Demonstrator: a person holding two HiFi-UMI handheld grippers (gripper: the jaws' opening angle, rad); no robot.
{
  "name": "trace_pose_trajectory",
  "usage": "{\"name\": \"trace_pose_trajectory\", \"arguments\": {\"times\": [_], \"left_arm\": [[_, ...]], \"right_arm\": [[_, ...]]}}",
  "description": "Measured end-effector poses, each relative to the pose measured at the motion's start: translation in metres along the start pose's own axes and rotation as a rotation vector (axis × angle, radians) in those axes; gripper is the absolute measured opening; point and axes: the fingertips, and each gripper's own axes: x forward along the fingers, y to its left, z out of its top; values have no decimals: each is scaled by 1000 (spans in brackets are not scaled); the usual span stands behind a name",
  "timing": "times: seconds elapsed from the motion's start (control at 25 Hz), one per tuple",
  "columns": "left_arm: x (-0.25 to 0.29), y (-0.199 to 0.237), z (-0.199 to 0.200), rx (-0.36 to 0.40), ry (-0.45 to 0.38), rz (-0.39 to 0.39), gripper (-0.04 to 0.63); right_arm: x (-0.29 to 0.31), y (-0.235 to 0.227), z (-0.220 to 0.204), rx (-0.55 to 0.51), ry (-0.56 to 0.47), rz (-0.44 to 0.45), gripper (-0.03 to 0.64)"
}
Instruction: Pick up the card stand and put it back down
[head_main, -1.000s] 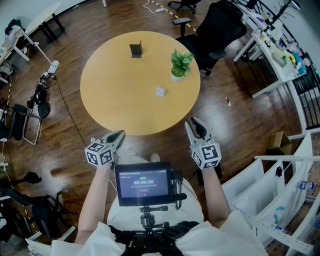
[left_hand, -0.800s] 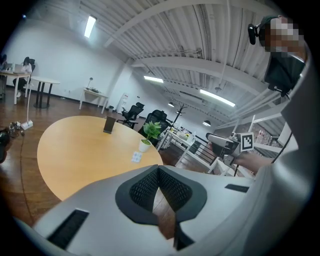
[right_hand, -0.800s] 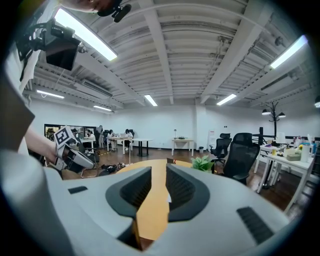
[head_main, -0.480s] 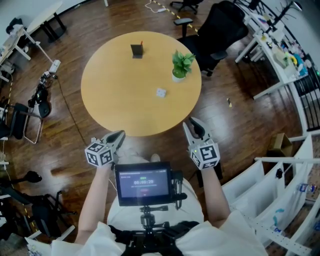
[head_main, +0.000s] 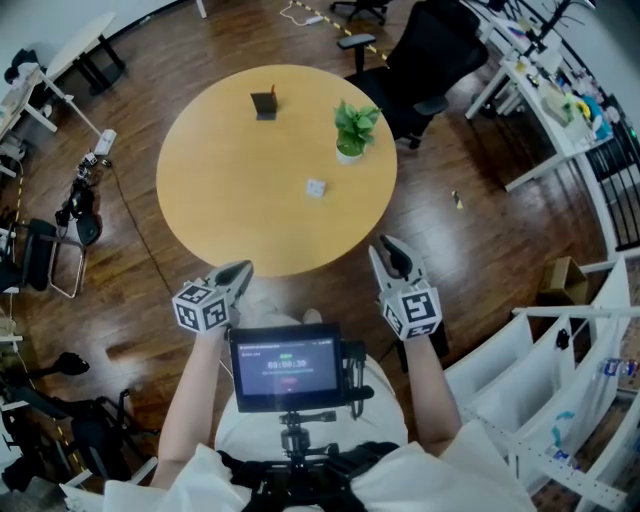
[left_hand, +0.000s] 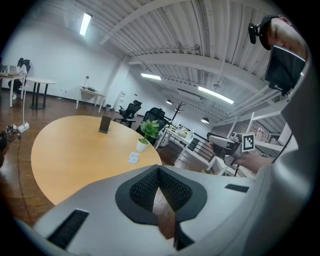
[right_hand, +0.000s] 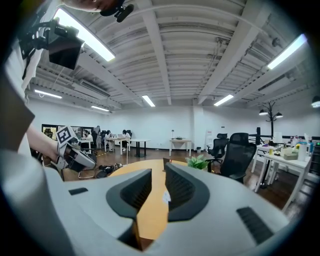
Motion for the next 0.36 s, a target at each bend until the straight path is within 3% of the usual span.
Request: {"name": "trace_pose_trajectory", "arguments": {"times": [0.36], "left_arm": [[6, 15, -2, 30, 53, 30, 2]], "right_arm": [[13, -12, -18, 49, 24, -11, 112]]}}
